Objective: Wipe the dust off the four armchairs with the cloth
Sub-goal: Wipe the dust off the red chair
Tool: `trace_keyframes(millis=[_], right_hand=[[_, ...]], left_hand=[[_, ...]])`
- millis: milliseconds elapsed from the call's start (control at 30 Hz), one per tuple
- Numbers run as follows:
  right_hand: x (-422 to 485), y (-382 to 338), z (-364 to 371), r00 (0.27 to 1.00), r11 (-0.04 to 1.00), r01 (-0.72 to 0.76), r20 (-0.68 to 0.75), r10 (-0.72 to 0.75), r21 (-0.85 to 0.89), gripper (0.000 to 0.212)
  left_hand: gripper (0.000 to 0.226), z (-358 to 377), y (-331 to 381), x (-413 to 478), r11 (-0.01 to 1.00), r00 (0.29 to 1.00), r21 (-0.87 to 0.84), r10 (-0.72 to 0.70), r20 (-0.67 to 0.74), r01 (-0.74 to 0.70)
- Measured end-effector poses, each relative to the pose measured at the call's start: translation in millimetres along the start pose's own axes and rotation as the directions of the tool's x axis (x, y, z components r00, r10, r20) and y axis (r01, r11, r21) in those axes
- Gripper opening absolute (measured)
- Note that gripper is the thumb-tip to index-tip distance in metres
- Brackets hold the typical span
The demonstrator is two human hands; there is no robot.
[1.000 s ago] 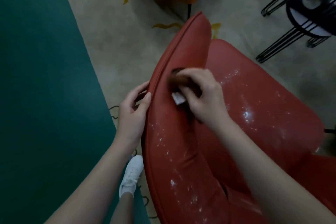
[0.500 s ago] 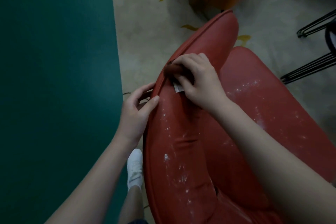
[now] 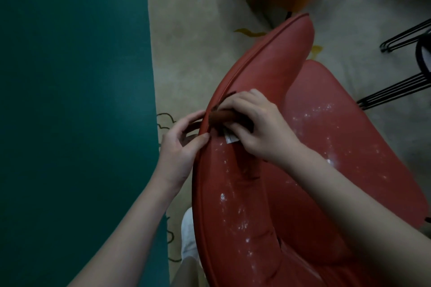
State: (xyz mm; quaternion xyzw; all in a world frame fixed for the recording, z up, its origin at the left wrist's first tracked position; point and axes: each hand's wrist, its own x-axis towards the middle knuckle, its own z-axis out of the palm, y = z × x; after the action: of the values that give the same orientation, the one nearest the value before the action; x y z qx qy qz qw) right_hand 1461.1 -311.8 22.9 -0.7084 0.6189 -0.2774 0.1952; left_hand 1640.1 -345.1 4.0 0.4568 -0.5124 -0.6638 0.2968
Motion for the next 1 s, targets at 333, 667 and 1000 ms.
trace_keyframes(millis=[333,667,1000], right_hand=[[-8,-10,4,0.982,0.989,-0.136,-0.127,0.143,0.058,0.016],[-4,-17,19,0.887,0.960,-0.274,-0.371,0.276,0.060,0.015],[-12,-12,7,0.867,0.951,-0.278,-0.389,0.310,0.137,0.012]], left_hand=[[0.038,-4,3,1,1.000,0.999,0.007,-0.010,0.044,0.010],[0.040,-4,4,1,0.999,0.998,0.029,-0.026,0.049,0.024],[0.041,-6,6,1,0.997,0.998,0.069,-0.035,0.061,0.031]])
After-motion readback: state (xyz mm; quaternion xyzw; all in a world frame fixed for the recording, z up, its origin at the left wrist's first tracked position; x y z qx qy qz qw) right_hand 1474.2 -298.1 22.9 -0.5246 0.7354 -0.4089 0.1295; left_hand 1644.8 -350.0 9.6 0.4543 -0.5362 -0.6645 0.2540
